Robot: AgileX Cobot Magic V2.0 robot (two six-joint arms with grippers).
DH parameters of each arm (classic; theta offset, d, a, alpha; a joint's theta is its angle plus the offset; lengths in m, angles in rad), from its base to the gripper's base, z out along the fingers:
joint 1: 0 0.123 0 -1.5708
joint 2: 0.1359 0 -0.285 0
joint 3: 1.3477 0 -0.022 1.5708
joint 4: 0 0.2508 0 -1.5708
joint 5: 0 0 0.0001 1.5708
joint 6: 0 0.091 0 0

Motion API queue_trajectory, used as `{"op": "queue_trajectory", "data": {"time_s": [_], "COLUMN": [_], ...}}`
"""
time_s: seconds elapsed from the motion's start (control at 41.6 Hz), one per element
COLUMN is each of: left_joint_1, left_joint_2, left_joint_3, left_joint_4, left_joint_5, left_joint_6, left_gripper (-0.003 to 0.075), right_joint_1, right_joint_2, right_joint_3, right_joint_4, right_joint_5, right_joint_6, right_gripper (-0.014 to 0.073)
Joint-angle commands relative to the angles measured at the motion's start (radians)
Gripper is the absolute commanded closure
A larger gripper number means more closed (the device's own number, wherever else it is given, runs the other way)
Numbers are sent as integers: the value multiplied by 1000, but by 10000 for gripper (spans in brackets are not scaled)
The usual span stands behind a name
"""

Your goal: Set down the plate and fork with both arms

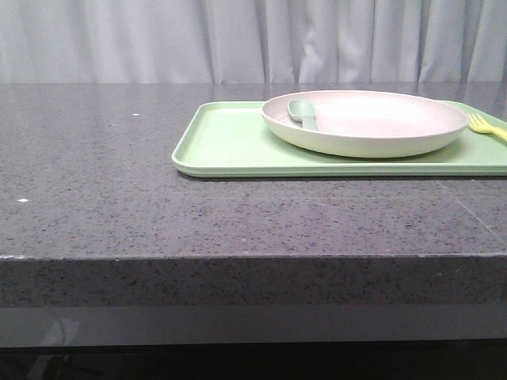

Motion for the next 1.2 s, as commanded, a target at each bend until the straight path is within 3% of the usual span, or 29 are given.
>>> {"op": "queue_trajectory", "data": {"time_s": [0.0, 0.192, 1.176], "left_joint_1": [14, 24, 24], "left_joint_2": [-45, -135, -138], "left_joint_3": [68, 192, 190], "left_joint_4": [-10, -10, 2], "left_joint_5": [-206, -321, -302], "left_joint_6": [15, 15, 15], "left_gripper": [740, 740, 740], "right_joint_1": [1, 1, 1], "right_joint_2": [11, 11, 12], "right_joint_3": [-19, -19, -19], "right_joint_4": [-4, -4, -4], "right_joint_5": [-74, -74, -71], "right_joint_6": [-8, -8, -8], "right_gripper": [662, 662, 662]}}
